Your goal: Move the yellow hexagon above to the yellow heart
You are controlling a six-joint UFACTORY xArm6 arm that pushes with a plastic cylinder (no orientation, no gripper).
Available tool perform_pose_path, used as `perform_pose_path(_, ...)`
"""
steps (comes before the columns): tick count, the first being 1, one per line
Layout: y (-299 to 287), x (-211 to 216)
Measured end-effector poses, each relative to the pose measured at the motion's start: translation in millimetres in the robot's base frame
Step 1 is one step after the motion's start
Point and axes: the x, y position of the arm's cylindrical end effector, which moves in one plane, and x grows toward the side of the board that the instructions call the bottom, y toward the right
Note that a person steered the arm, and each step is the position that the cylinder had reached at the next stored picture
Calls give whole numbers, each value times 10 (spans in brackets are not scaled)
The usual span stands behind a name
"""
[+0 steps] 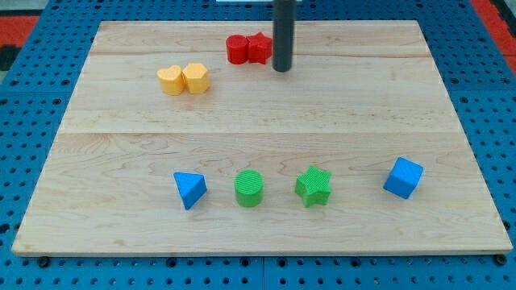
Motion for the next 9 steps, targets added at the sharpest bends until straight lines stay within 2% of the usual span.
perform_pose_path(2,-759,524)
perform_pose_path(4,-1630,477)
perform_pose_path(5,-1190,465)
perform_pose_path(6,-995,336)
perform_pose_path(8,-1445,97)
perform_pose_path(9,-1475,-19)
